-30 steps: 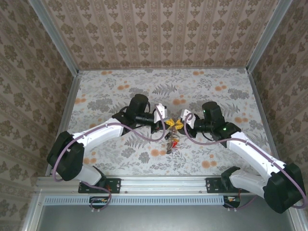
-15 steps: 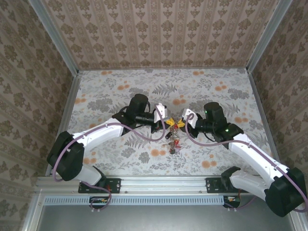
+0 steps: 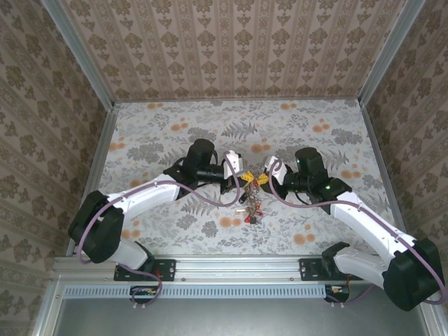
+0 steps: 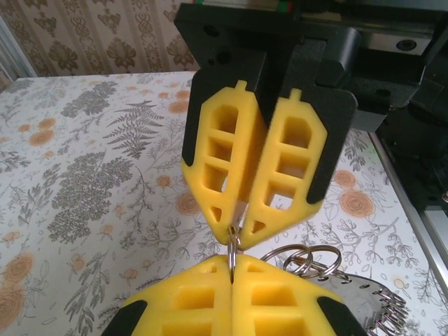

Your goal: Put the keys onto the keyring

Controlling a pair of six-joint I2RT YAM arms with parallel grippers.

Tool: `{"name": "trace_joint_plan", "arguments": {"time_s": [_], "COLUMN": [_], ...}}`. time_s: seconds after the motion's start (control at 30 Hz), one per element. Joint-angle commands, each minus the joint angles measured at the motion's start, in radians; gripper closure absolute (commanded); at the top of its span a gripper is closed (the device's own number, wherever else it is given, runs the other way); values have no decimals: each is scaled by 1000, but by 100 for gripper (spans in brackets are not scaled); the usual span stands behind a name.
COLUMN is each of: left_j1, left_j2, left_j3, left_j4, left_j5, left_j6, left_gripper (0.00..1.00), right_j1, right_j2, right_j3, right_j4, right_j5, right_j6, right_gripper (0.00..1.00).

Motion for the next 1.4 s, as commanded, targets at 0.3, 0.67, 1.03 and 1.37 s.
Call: {"name": "trace_joint_plan", "arguments": {"time_s": [0.3, 0.67, 1.03, 1.37], "left_j1": [4, 4, 3, 1], "left_j2": [-39, -48, -51, -49], "left_j3": [-13, 12, 21, 31], "left_j4": [89, 32, 23, 18], "left_j5": [6, 31, 44, 49], "left_j6": [-16, 9, 8, 10], "left_gripper": [100, 100, 100, 100], "right_j1": [-22, -2, 30, 29], "right_j2": [-155, -72, -23, 23], "right_j3": [3, 152, 136, 133], "right_j4": [6, -163, -149, -125], "right_j5": [141, 61, -14, -41], "right_j6": [17, -186, -332, -337], "right_gripper": [50, 61, 69, 74]}}
